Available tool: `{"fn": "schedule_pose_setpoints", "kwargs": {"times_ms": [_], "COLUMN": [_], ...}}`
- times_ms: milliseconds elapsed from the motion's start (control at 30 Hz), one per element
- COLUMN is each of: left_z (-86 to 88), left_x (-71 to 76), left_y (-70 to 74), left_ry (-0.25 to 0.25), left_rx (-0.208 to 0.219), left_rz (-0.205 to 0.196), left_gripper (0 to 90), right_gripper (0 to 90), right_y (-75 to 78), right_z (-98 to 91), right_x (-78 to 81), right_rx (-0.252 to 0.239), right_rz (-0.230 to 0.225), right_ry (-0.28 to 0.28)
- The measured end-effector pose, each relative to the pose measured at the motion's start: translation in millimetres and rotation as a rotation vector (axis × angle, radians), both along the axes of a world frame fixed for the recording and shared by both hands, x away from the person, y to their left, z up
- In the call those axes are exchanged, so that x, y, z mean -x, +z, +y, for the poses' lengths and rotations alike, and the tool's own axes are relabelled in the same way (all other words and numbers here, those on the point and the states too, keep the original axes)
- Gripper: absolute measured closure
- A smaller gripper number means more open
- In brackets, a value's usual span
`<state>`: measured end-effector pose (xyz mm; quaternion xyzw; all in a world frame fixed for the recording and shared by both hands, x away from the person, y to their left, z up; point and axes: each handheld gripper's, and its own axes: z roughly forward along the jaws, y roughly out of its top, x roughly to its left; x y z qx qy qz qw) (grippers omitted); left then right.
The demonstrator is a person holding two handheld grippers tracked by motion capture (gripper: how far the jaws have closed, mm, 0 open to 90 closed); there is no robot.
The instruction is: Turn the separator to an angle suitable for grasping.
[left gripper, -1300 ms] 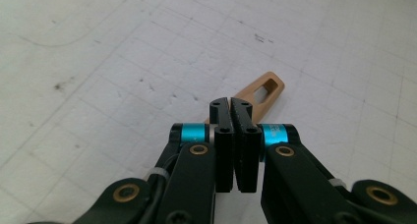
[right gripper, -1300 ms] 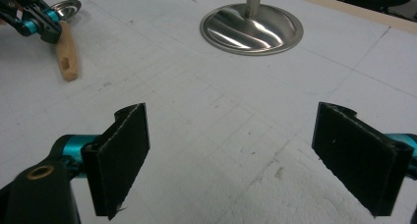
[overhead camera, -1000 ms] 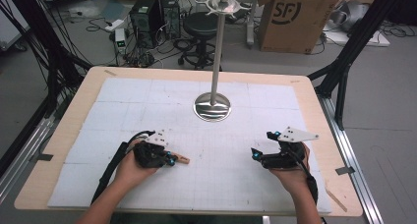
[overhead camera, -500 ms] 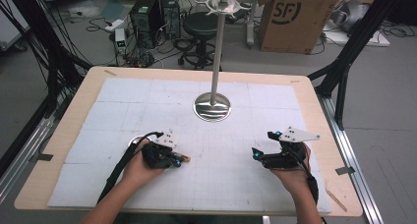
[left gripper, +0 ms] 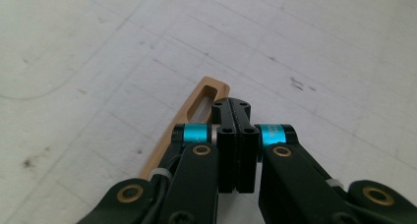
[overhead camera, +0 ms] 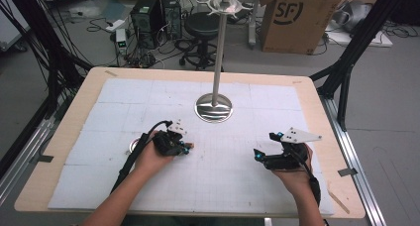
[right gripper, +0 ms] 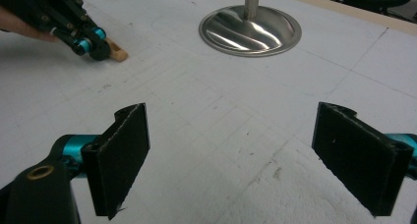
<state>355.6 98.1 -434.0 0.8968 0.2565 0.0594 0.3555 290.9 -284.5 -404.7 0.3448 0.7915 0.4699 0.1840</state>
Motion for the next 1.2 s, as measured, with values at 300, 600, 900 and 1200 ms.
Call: {"fn": "schedule_pose_setpoints", "kwargs": {"times_ms": [300, 600, 900, 1200], "left_z": [3.8, 13.3, 45.6, 83.7], "left_x": [-16.0, -6.2, 16.4, 35.9], "left_y": [-1.4, 13.7, 36.7, 42.4], "left_ry": [0.061, 0.034, 0.056, 0.082], "left_rx": [0.0, 0.072, 0.16, 0.277], "left_rz": [0.005, -0.009, -0.052, -0.074], "left_gripper": [89.7, 79.4, 60.2, 48.1], "right_gripper": [13.1, 13.1, 13.1, 13.0], "right_y": [-0.5, -1.4, -0.8, -1.2], "right_z": [0.6, 0.6, 0.1, 0.9], "right_x": [-0.5, -0.2, 0.6, 0.6], "right_rx": [0.004, 0.005, 0.007, 0.005], "right_rz": [0.0, 0.004, -0.002, 0.005], "right_ry": [-0.003, 0.002, 0.003, -0.001]}}
